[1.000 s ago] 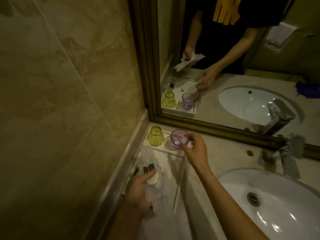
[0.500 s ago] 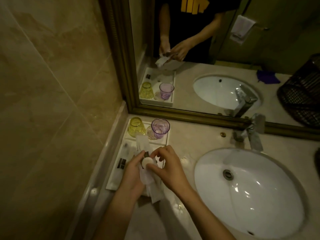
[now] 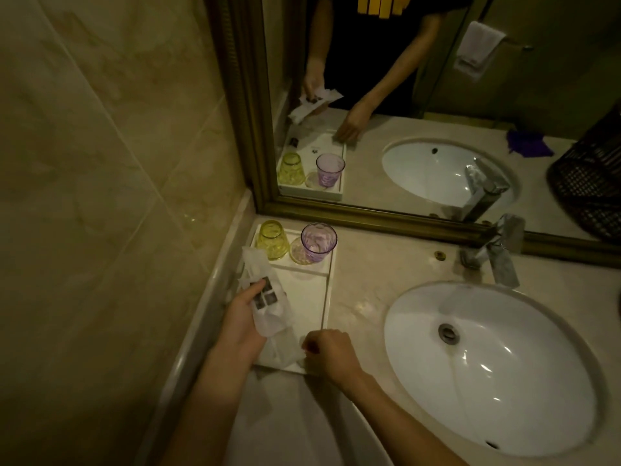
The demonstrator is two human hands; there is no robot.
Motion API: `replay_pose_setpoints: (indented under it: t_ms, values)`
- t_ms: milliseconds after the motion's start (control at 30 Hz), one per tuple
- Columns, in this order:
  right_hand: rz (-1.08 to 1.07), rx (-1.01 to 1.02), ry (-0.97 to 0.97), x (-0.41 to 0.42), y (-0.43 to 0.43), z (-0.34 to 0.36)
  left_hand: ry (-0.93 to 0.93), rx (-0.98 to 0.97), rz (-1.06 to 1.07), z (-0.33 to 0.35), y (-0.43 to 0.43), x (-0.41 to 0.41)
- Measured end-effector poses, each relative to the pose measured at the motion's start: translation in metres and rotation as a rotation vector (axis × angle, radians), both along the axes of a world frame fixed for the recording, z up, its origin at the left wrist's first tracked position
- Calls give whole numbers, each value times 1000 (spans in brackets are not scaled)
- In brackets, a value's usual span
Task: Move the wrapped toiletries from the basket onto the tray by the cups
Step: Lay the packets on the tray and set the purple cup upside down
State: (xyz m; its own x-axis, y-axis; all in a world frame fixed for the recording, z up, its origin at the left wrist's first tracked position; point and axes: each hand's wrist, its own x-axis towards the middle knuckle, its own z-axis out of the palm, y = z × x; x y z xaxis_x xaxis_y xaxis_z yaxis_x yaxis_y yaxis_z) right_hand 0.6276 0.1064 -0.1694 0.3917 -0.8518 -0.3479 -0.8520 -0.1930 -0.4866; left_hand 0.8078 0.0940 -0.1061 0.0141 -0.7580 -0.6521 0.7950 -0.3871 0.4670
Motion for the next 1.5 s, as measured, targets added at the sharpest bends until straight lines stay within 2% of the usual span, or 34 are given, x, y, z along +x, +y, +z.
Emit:
replay_pose_setpoints:
  t_ms: [167, 267, 333, 433, 500, 600, 800, 900, 1000, 1100, 1300, 1433, 1500]
  values:
    - [136, -230, 144, 4, -2, -6, -20, -3, -4, 3, -1, -8]
    - [111, -201, 117, 1, -3, -5, -35, -1, -10, 5, -3, -12]
    - [-110, -162, -85, 0, -7, 7, -48, -7, -17, 8, -3, -14]
    - [-502, -32, -542, 0, -18, 38, -81, 4, -27, 9, -4, -18]
    - [-536, 67, -687, 1, -24, 60, -122, 12, -24, 8, -5, -22]
    - [-436, 124, -656, 7, -26, 80, -126, -15, -46, 8, -3, -29]
    - [-375, 94, -622, 8, -26, 75, -135, -41, -61, 9, 6, -31]
    - [-460, 58, -670, 4, -37, 71, -127, -93, -3, 7, 10, -24]
    - [-629, 32, -708, -4, -55, 59, -135, -53, 56, 5, 13, -14]
    - [-699, 33, -599, -6, -69, 38, -153, -9, 106, 0, 21, -2]
    - [-685, 67, -214, 12, -77, -11, -143, -18, 148, -3, 35, 8]
    - [-516, -123, 114, 21, -74, -25, -159, -31, 151, -2, 42, 8]
    - [-464, -217, 169, 21, -73, -30, -162, -30, 145, 0, 43, 7]
